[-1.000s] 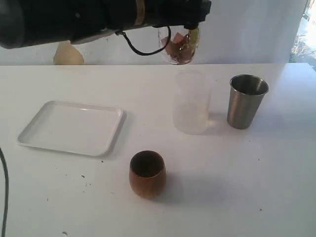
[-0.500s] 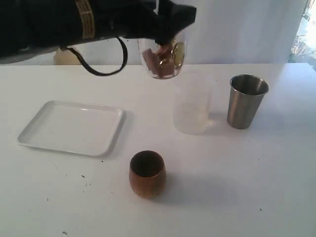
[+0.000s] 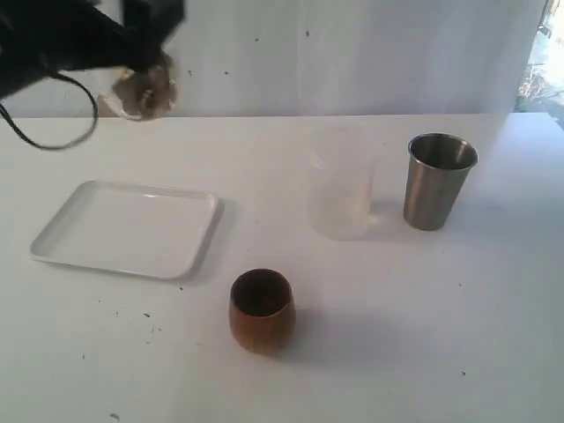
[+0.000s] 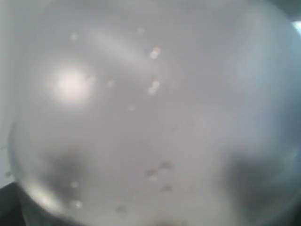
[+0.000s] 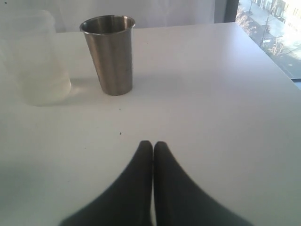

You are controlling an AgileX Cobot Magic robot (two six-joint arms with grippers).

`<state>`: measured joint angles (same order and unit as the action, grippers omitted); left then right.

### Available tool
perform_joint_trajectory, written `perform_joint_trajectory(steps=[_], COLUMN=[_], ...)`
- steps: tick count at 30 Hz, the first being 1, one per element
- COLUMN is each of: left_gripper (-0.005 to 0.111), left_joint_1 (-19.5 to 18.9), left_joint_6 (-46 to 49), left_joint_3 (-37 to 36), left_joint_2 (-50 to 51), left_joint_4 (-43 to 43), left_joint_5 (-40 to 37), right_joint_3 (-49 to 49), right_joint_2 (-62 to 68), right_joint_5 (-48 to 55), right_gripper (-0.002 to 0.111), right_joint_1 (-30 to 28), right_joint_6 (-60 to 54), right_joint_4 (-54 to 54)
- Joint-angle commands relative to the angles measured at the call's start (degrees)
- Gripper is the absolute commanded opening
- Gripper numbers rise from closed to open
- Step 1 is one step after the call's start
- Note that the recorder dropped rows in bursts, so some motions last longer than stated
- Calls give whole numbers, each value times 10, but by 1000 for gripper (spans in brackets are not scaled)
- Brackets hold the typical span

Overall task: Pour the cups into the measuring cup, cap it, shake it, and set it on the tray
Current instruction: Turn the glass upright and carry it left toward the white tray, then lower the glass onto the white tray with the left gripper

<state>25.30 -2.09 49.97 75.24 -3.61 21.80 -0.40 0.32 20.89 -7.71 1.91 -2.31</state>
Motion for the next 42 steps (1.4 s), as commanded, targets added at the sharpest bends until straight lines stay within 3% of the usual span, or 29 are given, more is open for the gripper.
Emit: perform_joint_trajectory(steps=[1, 2, 5, 6, 8, 10, 14, 24, 30, 40, 42], left_gripper=[0, 0, 0, 0, 0, 0, 0, 0, 0, 0, 8], left_joint_1=[-19, -15, -47, -55, -52, -52, -64, -75, -75, -75, -75], left_joint_6=[-160, -168, -101, -108, -144, -174, -138, -31, -18, -6, 1], left_joint_3=[-25, -29, -36, -42, -57, -72, -111, -159, -159, -155, -155], left_joint_2=[-22, -22, 9, 14, 14, 20, 43, 168, 275, 355, 355], left_joint_4=[-182, -236, -11, -5, -128, -165, -86, -66, -47, -6, -6], left_joint_5=[63, 66, 56, 64, 81, 101, 145, 259, 415, 458, 461], right_joint_3=[4, 4, 4, 4, 4, 4, 4, 4, 4, 4, 4], right_joint_2=[-3, -3, -3, -3, -3, -3, -3, -3, -3, -3, -3], right_joint_5=[-8, -8, -8, -8, -8, -8, -8, -8, -8, -8, -8], right_gripper=[0, 0, 0, 0, 0, 0, 0, 0, 0, 0, 0], right_joint_1=[-3, -3, -3, -3, -3, -3, -3, -3, -3, -3, -3], right_joint_6=[2, 2, 2, 2, 2, 2, 4, 4, 4, 4, 4], right_joint_4=[2, 2, 2, 2, 2, 2, 2, 2, 2, 2, 2])
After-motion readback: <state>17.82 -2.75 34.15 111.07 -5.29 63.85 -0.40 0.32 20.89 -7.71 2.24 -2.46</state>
